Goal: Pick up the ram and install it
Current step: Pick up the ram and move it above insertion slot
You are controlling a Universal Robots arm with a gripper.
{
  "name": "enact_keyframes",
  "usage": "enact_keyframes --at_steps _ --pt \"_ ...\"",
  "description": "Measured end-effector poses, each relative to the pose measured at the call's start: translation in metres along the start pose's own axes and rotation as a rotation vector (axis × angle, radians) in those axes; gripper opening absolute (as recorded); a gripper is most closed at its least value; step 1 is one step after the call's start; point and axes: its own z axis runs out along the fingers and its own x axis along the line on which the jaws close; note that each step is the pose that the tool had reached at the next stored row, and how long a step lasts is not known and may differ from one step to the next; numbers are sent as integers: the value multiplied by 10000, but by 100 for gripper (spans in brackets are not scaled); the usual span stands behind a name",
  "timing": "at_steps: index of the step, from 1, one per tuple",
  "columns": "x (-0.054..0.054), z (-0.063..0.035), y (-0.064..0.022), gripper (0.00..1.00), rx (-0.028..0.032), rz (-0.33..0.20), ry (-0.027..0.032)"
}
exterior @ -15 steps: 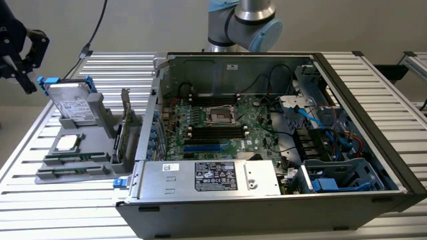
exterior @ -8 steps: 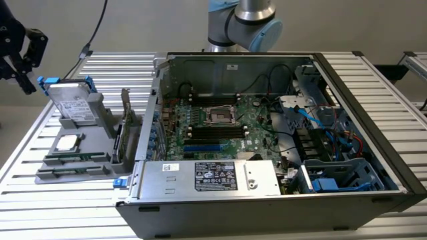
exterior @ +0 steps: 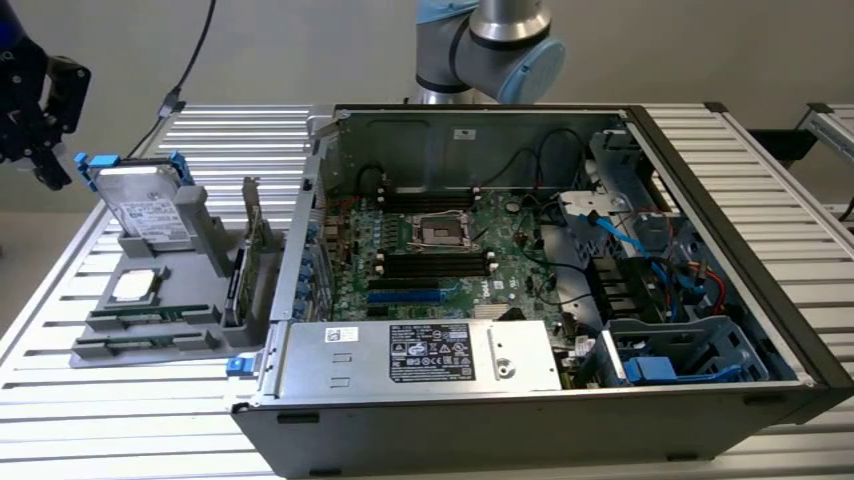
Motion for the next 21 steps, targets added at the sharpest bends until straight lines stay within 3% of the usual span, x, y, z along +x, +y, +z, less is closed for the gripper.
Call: enact_keyframes --at_steps 7,10,11,16,18,21 --pt "0 -1 0 10 50 -1270 102" --pt "0 0 1 10 120 -1792 112" --pt "-1 -1 1 10 172 -1938 97" --pt "0 -1 0 10 595 -2531 -92" --pt "-1 -2 -1 10 649 -2799 -103" --pt "0 0 0 10 674 -3322 -87"
